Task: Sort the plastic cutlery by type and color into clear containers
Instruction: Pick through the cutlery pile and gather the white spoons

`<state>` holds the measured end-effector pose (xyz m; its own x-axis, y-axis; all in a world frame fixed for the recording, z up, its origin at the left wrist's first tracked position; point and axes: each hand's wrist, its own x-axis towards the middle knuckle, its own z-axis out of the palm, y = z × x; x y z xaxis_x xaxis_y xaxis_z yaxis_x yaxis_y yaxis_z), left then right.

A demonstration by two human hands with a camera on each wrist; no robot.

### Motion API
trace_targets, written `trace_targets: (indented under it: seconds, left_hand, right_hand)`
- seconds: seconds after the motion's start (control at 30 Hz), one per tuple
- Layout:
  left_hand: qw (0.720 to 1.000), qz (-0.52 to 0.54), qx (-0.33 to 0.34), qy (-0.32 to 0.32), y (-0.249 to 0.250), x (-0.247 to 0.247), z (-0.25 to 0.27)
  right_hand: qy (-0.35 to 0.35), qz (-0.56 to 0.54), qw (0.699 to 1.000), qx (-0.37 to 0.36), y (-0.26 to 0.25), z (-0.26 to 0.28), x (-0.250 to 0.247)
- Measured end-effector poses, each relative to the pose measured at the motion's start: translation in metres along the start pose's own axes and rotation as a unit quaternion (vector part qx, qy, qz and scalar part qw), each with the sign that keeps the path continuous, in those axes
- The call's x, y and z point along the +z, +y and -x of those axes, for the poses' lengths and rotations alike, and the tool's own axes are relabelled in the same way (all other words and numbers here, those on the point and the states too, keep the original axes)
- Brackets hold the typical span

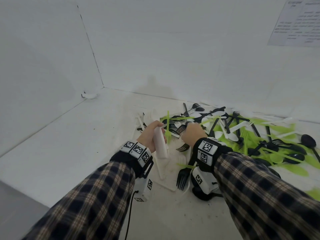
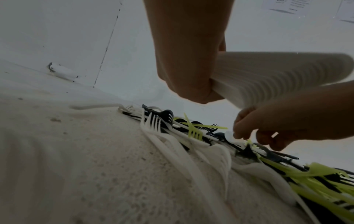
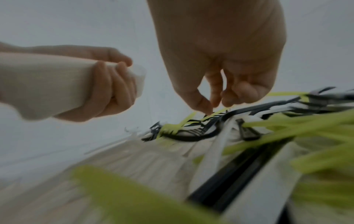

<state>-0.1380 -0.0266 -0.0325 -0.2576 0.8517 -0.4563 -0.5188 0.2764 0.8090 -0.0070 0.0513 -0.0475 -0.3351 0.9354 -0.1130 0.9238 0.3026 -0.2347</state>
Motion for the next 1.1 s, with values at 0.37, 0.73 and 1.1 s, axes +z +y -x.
trace_targets:
  seconds: [0.37,0.73,1.1]
  left_hand:
    - [1.000,0.000,-0.016,-0.008,-0.005,0.010,-0.007]
    - [1.000,-0.007,-0.009,-0.006,-0.003,0.007,-0.007]
    - [1.000,-0.007,0.008,-0.001,-0.001,0.005,-0.004]
  right_hand:
    - [-0.029,-0.026,0.997,0.064,0.015,-0.009,0.004]
    - [0.133,-0.274,0.948,0.087,0.027,-0.014,0.000]
    - [0.180,-0.379,0.896,0.147,0.037,-0.017,-0.021]
